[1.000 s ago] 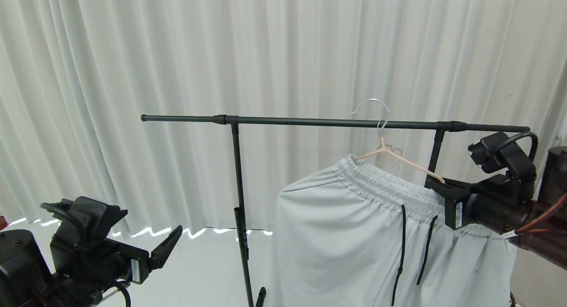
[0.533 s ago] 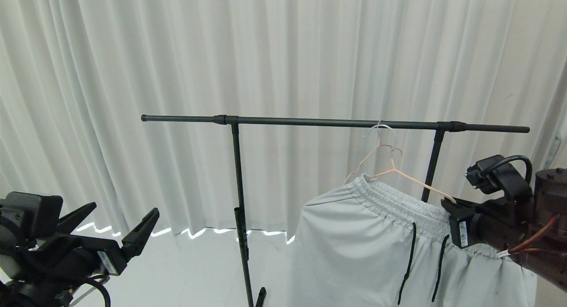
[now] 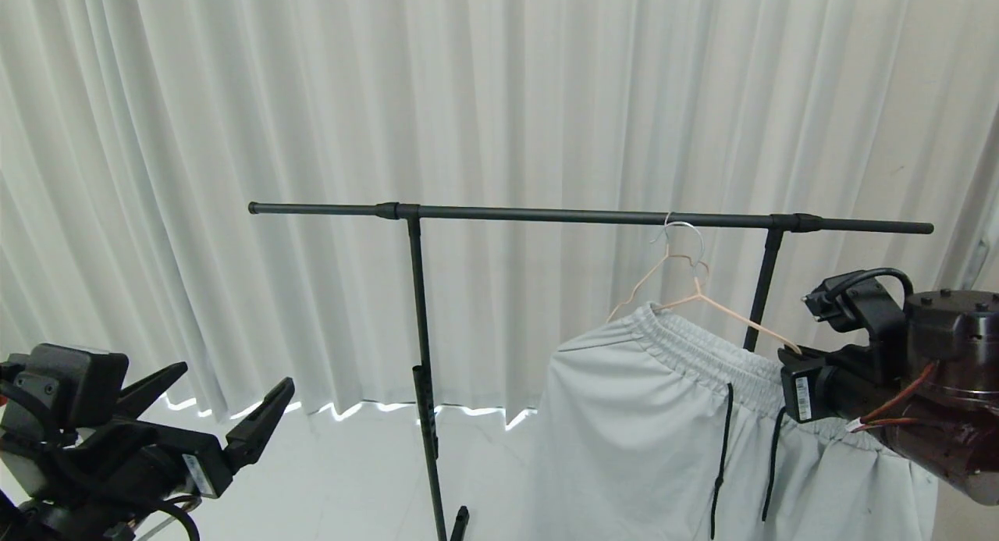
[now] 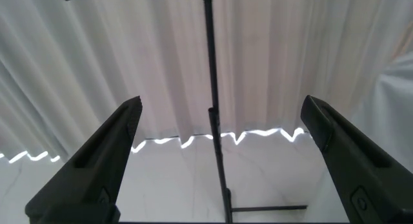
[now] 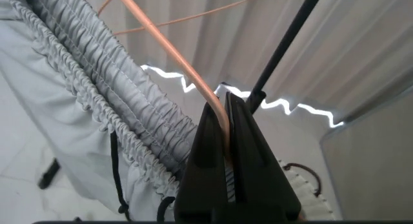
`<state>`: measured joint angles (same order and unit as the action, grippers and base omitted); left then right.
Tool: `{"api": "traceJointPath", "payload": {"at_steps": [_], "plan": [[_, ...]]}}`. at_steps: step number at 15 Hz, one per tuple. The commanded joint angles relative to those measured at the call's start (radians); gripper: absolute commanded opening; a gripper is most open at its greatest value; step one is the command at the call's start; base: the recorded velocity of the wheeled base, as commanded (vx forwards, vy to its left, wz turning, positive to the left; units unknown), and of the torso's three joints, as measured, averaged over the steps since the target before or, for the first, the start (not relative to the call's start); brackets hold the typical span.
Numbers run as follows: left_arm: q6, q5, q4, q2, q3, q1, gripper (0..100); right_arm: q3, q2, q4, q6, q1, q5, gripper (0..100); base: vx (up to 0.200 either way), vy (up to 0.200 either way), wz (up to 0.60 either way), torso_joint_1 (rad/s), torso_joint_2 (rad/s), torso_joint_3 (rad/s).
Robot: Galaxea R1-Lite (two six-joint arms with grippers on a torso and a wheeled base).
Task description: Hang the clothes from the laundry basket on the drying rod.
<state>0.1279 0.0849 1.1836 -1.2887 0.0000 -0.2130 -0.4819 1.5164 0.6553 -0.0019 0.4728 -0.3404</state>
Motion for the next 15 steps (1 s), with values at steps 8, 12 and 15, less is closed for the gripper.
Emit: {"api": "traceJointPath", "payload": {"at_steps": [8,12,15], "plan": [[-0.008,0.004,-0.001,-0.018,0.000,-0.083,100,-0.029,0.053,0.001,0.065,0.058,0.001,0,0.025,0.000,0.00,0.000,0.00,0.000],[-0.008,0.004,-0.001,-0.014,0.000,-0.083,100,-0.037,0.053,0.000,0.065,0.060,0.000,0,0.200,0.000,0.00,-0.005,0.00,0.007],[-0.008,0.004,-0.001,-0.014,0.000,-0.083,100,-0.037,0.053,0.000,0.065,0.060,0.000,0,0.067,0.000,0.00,0.004,0.00,0.001]]}}
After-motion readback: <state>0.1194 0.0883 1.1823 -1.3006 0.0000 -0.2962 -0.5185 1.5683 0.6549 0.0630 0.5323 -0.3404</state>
